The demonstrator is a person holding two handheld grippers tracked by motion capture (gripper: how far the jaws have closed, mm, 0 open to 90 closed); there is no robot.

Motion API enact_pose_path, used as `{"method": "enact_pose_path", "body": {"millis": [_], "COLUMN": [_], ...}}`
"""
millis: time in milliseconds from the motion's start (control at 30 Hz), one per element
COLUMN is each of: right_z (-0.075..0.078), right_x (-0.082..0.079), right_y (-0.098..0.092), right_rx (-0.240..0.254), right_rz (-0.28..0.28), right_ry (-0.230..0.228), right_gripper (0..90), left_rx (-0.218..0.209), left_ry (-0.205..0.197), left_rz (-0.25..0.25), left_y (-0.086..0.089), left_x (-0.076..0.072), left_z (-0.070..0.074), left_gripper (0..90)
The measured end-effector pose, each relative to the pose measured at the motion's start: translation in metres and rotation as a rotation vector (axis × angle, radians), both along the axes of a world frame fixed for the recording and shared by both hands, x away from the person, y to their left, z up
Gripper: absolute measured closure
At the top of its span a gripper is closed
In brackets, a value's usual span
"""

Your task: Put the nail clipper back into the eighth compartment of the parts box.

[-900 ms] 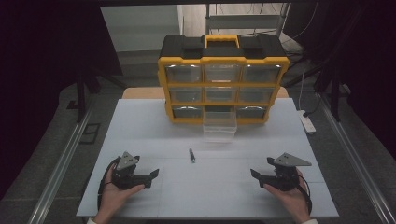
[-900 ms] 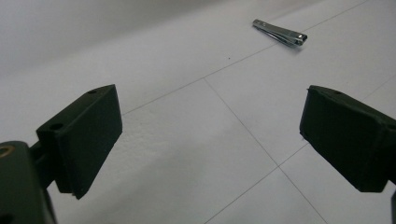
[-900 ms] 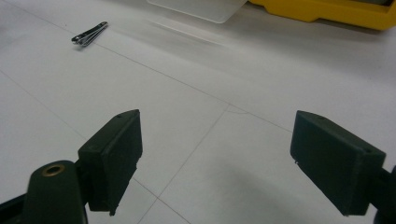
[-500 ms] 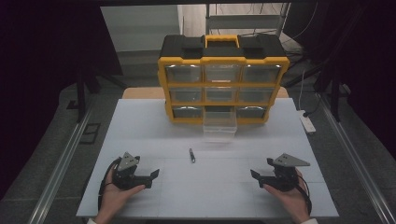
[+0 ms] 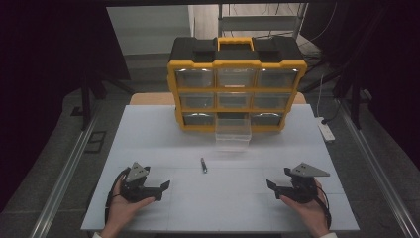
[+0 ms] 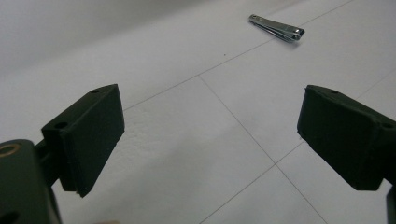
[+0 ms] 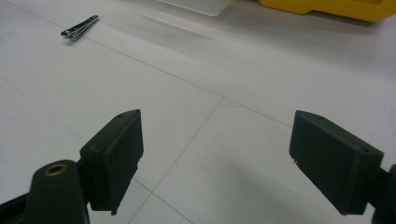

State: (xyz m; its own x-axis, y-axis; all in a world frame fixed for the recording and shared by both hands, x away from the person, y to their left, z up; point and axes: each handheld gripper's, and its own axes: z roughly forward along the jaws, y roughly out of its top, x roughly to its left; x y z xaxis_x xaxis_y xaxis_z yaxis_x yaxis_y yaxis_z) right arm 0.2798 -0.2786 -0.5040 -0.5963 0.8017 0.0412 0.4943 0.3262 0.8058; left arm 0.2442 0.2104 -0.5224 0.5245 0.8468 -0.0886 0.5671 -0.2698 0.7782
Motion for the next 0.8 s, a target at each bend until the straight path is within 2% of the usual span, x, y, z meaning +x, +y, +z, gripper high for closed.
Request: {"method": "enact_pose_path", "body": {"millis": [500,800], "right_z": [0.003,0.006], "right_x": [0.004,0.008], "right_y": [0.010,0.018], "right_rx": [-0.017,-0.024], "right_rz": [-0.026,-0.022], "right_ry": [0.035,0.034], "right_gripper": [17.9,17.4], "left_rx": [0.008,0.013], "left_ry": [0.000,0.001], "left_rz": [-0.017,-0.021], "left_y": [0.000,-0.001], "left_x": [0.002,0.002], "left_z": [-0.001,-0.002], "left_gripper": [9.0,9.2]}}
